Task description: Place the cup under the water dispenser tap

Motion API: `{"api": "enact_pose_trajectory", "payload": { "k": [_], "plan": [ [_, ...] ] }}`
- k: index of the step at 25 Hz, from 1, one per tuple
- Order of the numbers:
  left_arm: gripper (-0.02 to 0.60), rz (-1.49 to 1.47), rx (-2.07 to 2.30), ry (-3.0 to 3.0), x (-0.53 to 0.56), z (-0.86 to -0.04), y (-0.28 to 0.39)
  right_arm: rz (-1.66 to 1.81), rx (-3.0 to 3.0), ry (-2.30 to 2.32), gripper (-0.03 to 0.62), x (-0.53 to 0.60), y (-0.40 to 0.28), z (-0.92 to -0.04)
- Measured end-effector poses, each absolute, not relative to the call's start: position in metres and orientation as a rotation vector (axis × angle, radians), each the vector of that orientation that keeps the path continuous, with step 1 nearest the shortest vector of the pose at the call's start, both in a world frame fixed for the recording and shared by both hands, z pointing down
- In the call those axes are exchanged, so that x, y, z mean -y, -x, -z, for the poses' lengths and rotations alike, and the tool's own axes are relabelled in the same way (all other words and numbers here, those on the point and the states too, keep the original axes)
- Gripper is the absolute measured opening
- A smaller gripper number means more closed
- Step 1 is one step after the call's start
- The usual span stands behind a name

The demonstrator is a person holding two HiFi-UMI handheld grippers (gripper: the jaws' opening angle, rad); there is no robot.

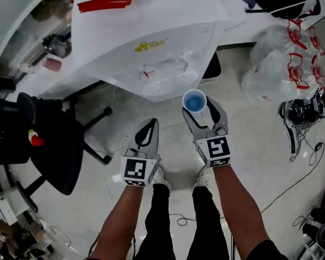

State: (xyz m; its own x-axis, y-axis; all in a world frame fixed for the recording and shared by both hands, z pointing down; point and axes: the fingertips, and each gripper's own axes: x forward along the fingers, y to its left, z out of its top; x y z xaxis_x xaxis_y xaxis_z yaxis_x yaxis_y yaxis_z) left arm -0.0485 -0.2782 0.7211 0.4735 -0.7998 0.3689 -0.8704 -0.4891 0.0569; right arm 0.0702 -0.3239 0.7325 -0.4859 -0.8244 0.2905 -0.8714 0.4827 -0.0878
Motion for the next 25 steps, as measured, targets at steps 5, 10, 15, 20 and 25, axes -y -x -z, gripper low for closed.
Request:
{"api": "enact_pose_trajectory", "payload": {
  "k": [5,10,15,20,25],
  "plan": [
    [0.015,-0.430,1.465,-2.478,0.300,-0.739,0.051,-0.327,2.526,-1.466,0.318,0.353,-0.065,-0.756],
    [0.015,-0.425,1.471,-2.457,0.314,-0.756,0.051,-0.338,2.529,-1.500,0.318,0.377,-0.062,-0.772],
    [0.015,-0.406,1.492,-2.455,0.324,-0.761,0.052,-0.329,2.548,-1.498,0.318,0.396,-0.056,-0.782],
    [0.015,-0.399,1.499,-2.438,0.328,-0.766,0.055,-0.300,2.539,-1.479,0.318,0.408,-0.053,-0.794],
    [0.015,-0.399,1.526,-2.436,0.332,-0.770,0.063,-0.290,2.539,-1.480,0.318,0.415,-0.049,-0.802]
  ]
}}
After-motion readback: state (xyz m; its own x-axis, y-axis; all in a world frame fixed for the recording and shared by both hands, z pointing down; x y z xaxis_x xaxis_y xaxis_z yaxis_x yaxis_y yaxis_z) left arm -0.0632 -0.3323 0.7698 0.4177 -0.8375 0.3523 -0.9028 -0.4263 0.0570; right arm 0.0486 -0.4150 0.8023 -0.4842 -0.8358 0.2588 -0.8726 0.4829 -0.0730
